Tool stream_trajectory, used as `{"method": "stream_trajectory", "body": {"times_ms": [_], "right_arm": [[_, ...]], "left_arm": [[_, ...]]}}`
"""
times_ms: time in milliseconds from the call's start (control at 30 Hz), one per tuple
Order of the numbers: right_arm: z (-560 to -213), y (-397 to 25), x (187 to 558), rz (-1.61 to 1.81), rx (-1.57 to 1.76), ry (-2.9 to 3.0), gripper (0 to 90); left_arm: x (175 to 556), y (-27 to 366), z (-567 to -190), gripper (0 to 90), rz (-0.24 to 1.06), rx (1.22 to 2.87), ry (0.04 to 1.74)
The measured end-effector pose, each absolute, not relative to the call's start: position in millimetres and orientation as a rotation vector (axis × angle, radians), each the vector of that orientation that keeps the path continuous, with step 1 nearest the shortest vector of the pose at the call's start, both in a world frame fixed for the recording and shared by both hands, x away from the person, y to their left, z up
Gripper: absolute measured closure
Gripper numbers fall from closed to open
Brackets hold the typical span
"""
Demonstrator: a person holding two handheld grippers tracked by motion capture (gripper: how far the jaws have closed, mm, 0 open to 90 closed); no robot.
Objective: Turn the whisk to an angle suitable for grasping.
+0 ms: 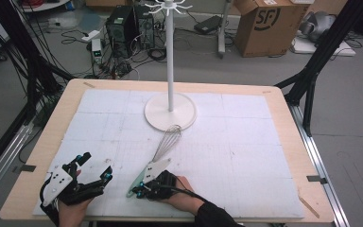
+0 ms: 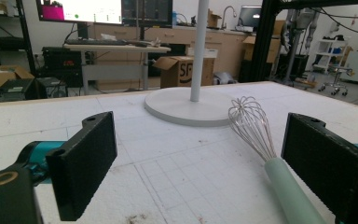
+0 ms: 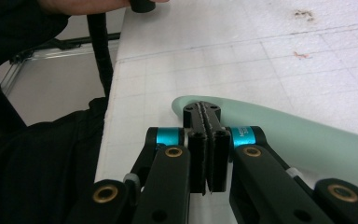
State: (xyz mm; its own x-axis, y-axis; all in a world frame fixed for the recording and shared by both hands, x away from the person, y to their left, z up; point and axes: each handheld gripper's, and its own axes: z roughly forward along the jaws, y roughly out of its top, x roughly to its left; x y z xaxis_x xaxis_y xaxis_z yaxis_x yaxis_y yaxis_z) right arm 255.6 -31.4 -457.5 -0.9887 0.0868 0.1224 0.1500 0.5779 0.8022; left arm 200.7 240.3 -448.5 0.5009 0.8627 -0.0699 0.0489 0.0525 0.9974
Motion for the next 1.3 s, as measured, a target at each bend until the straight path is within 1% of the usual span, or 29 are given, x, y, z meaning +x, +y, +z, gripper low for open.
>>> {"method": "stream_trajectory", "body": {"times_ms": [367,633,1300], "right_arm": [[-458,-29,255,-1.386,-0.181,-2.743,89.4],[-455,-10,253,-1.353,-0.118,-2.758,89.4],[-457,2,261,-1.337,-0.132,-2.778,89.4]], "left_arm": [[201,240,-449,10.8,0.755,1.392,0.866],[200,241,-449,10.9,0.754,1.384,0.871],[200,243,-448,10.9,0.757,1.378,0.872]]}}
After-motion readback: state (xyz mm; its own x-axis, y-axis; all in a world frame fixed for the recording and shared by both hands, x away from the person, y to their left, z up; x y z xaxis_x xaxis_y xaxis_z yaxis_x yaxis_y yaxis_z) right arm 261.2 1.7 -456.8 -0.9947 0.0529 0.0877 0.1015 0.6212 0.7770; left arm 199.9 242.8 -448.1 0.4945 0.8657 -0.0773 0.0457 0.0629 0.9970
